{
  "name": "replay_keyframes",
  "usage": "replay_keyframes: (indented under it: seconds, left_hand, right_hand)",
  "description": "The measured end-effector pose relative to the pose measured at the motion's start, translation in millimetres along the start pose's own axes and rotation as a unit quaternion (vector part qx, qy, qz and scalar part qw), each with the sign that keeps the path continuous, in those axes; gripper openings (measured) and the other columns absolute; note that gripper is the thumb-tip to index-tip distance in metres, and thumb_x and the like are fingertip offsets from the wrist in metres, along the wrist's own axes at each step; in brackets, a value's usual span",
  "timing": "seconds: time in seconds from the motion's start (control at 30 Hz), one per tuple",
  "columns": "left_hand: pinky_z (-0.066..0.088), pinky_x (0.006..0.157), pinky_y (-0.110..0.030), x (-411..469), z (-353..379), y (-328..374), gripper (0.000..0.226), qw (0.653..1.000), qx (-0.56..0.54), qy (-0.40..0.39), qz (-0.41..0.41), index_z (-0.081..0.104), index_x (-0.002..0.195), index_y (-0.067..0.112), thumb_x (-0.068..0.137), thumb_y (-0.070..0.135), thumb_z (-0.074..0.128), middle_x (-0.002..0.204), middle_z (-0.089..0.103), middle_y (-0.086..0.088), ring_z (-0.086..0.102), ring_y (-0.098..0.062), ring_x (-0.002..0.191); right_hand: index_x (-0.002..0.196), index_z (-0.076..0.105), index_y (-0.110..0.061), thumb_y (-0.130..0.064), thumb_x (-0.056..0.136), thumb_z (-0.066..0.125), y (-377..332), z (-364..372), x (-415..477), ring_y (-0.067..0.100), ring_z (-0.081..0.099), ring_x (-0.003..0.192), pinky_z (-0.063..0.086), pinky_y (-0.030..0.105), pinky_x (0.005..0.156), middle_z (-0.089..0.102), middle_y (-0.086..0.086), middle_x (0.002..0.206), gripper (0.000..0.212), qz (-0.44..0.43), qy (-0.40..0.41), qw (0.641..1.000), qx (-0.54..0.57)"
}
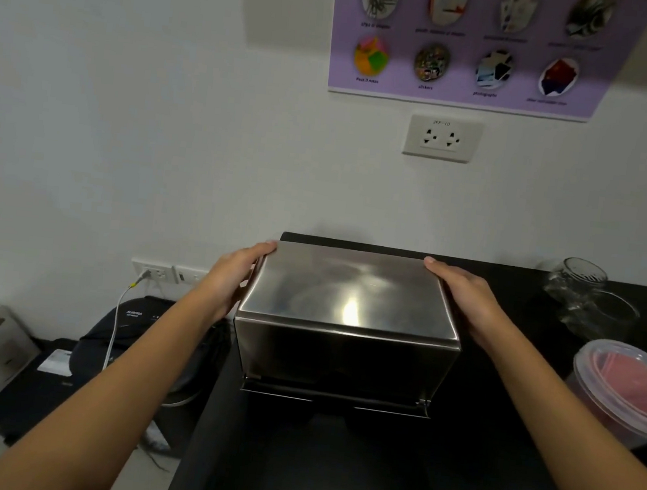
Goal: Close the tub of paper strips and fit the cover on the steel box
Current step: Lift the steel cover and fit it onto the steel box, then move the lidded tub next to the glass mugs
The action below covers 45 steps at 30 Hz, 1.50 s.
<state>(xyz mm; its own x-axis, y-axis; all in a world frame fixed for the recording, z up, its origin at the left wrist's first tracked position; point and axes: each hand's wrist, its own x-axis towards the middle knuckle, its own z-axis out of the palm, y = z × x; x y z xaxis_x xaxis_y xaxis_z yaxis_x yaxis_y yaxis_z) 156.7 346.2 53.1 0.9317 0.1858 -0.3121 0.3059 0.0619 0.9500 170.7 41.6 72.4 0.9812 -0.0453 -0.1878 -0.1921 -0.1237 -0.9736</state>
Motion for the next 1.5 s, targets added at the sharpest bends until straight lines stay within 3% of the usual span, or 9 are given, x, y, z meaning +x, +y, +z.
replay_keyframes:
  seconds: [0.4,0.73,0.8,0.9,1.07,1.2,1.3,1.47,1.5]
  left_hand:
    - [0.052,0.065,-0.033,5.2,0.5,-0.3,0.032,1.000,-0.013,0.009,0.000,0.066,0.092,0.014,0.075,0.041,0.066,0.085,0.070,-0.007,0.065,-0.025,0.081]
    - [0.049,0.094,-0.042,-2.1,5.2,1.6,0.050,0.999,0.027,0.017,0.008,0.063,0.112,0.009,0.080,0.048,0.059,0.104,0.069,-0.014,0.064,-0.032,0.098]
    - [0.047,0.097,-0.039,-3.9,5.2,1.1,0.052,0.998,0.047,0.032,0.039,0.059,0.119,0.010,0.083,0.047,0.057,0.111,0.067,-0.009,0.062,-0.028,0.103]
    - [0.040,0.092,-0.021,-15.5,3.7,4.6,0.046,0.977,0.105,0.060,0.175,0.052,0.127,0.019,0.086,0.040,0.056,0.121,0.057,0.003,0.053,-0.012,0.110]
    - [0.041,0.078,-0.003,-36.1,6.6,31.4,0.026,0.937,0.127,0.006,0.326,0.058,0.113,0.027,0.087,0.027,0.058,0.111,0.062,0.008,0.056,0.003,0.100]
    - [0.043,0.080,-0.005,-51.4,38.4,43.6,0.019,0.923,0.130,-0.077,0.354,0.062,0.106,0.029,0.087,0.024,0.059,0.109,0.065,0.008,0.059,-0.001,0.100]
    - [0.048,0.070,-0.005,-65.8,73.4,44.8,0.016,0.920,0.075,-0.169,0.345,0.063,0.097,0.030,0.087,0.019,0.060,0.104,0.065,0.007,0.061,0.005,0.094]
    - [0.053,0.088,-0.043,-83.2,125.3,40.2,0.020,0.910,0.007,-0.302,0.283,0.066,0.094,0.034,0.076,0.030,0.061,0.107,0.065,0.007,0.059,-0.010,0.106]
    - [0.051,0.092,-0.044,-86.1,134.7,37.9,0.021,0.907,0.005,-0.315,0.280,0.066,0.095,0.033,0.076,0.029,0.061,0.107,0.065,0.006,0.059,-0.010,0.106]
  right_hand:
    - [0.106,0.062,-0.014,-0.036,0.080,0.062,0.3,2.8,1.2,0.016,0.060,0.083,0.046,0.024,0.065,0.063,0.002,0.092,0.034,-0.003,0.016,1.000,0.014]
    - [0.116,0.057,-0.012,-0.044,0.076,0.064,-0.8,6.4,-9.8,0.020,0.062,0.086,0.047,0.028,0.063,0.064,0.007,0.097,0.051,0.043,0.024,0.998,0.039]
    - [0.112,0.060,-0.013,-0.046,0.079,0.060,0.8,6.8,-14.3,0.021,0.063,0.085,0.048,0.028,0.062,0.066,0.007,0.097,0.047,0.049,0.021,0.998,0.046]
    - [0.109,0.062,-0.014,-0.046,0.083,0.054,6.9,2.8,-23.1,0.022,0.064,0.087,0.048,0.029,0.065,0.067,0.008,0.099,0.042,0.049,0.021,0.997,0.051]
    - [0.116,0.054,-0.011,-0.032,0.085,0.055,3.7,-19.1,-39.7,0.023,0.062,0.097,0.050,0.033,0.076,0.062,0.013,0.110,0.037,0.003,0.034,0.999,0.033]
    - [0.112,0.056,-0.013,-0.029,0.086,0.056,-7.1,-38.4,-61.5,0.020,0.061,0.098,0.050,0.032,0.079,0.062,0.011,0.111,0.031,-0.029,0.064,0.997,0.012]
    - [0.111,0.057,-0.015,-0.029,0.086,0.056,-10.5,-51.9,-83.1,0.016,0.062,0.096,0.050,0.028,0.074,0.064,0.006,0.107,0.028,-0.044,0.091,0.995,-0.008]
    - [0.108,0.059,-0.019,-0.022,0.086,0.056,-8.9,-84.2,-114.9,0.015,0.064,0.095,0.051,0.025,0.072,0.065,0.004,0.102,0.023,-0.062,0.137,0.988,-0.030]
    - [0.106,0.060,-0.020,-0.021,0.085,0.057,-7.9,-91.8,-119.9,0.015,0.064,0.094,0.051,0.025,0.072,0.066,0.004,0.102,0.021,-0.064,0.145,0.987,-0.028]
